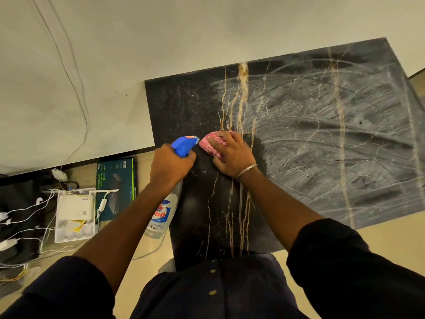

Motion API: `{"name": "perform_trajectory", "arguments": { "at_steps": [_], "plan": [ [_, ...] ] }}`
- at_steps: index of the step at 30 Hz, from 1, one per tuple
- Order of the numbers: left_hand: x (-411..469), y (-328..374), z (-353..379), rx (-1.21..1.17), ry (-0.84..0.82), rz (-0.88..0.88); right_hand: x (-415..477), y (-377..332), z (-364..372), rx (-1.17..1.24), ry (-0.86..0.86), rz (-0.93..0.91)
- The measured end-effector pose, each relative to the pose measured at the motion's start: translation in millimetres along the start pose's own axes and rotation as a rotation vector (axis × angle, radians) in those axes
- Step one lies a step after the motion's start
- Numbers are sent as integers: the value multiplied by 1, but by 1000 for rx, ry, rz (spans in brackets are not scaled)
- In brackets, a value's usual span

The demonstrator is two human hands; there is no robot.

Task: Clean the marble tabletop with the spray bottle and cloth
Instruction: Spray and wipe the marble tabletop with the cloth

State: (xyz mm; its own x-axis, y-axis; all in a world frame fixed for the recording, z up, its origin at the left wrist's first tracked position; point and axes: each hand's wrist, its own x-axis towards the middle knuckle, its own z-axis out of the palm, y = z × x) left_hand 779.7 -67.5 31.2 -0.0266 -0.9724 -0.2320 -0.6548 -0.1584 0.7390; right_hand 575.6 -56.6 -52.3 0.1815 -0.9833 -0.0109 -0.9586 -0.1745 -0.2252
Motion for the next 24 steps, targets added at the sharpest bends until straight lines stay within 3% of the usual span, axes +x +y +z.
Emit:
{"name": "perform_trajectory", "arguments": {
  "at_steps": [3, 7, 9, 13, 16, 18, 21, 24],
  "plan": [
    [10, 1, -1, -12, -7, 4, 5, 26, -6, -6, 98, 316],
    [20, 1, -1, -11, 0, 10, 29, 2, -7, 44, 116, 788],
    [25, 1, 1, 2, -7, 11, 39, -19, -4, 41, 96, 765],
    [36, 3, 7, 46, -27, 29, 44, -34, 1, 27, 20, 262],
    [47, 7, 9, 45, -26, 45, 45, -11, -1, 6, 8, 37],
    [55, 9, 9, 34, -21, 46, 44, 15, -4, -19, 57, 93],
    [67, 13, 6, 21, 0, 35, 46, 41, -11, -29, 159, 471],
    [75, 19, 6, 33, 10, 18, 64, 28, -10, -4, 124, 767]
  ]
}}
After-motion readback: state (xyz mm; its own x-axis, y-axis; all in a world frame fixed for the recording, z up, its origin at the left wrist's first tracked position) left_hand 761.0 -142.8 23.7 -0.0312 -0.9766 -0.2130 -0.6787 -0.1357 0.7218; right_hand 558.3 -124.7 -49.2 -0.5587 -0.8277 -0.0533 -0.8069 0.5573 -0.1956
